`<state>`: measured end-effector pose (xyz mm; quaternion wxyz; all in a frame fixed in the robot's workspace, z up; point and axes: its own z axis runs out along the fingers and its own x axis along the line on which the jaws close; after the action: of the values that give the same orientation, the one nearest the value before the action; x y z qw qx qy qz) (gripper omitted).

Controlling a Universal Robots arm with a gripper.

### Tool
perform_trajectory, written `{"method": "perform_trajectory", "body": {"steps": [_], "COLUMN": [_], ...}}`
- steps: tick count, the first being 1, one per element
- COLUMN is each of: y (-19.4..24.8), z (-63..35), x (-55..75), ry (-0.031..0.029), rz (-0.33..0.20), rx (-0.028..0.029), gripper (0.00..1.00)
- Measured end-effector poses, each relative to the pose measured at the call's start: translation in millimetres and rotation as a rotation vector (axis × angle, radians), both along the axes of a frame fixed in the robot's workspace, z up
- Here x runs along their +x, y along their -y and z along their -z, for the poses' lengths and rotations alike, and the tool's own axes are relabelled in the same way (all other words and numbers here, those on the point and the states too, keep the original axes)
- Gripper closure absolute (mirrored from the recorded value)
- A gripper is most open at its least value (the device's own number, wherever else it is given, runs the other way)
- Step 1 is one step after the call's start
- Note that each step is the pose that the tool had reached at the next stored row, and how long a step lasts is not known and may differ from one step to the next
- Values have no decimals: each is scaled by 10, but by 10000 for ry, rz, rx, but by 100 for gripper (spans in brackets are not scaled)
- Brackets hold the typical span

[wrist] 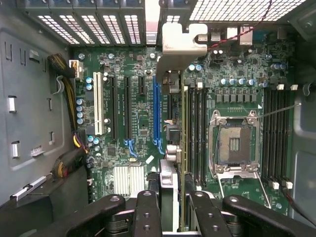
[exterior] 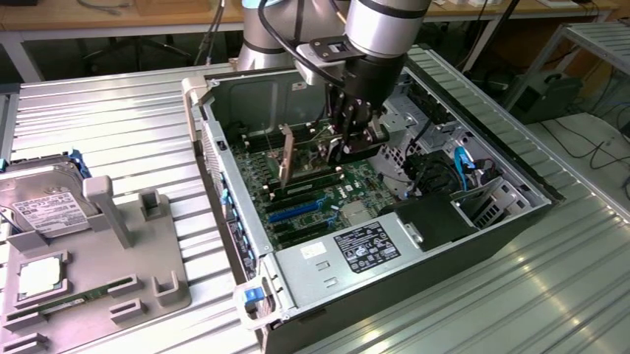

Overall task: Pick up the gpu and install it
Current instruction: 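Insert the gpu into the slot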

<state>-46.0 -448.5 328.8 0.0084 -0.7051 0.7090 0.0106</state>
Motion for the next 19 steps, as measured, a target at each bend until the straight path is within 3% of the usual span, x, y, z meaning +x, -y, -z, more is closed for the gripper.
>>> {"method": "perform_trajectory", "body": {"steps": [4,7,9,12,14,19], "y": [0,1,4,5,4,4], "z": [21,35,46,60,67,93], "x": [0,-3,-10,-20,-41,-61], "ry": [1,0,1,1,2,-1], "rz": [-5,-45,-47,-47,-48,-57], "rx": [-52,-153,-187,-182,-149,-158], "gripper": [72,72,72,72,72,72]}}
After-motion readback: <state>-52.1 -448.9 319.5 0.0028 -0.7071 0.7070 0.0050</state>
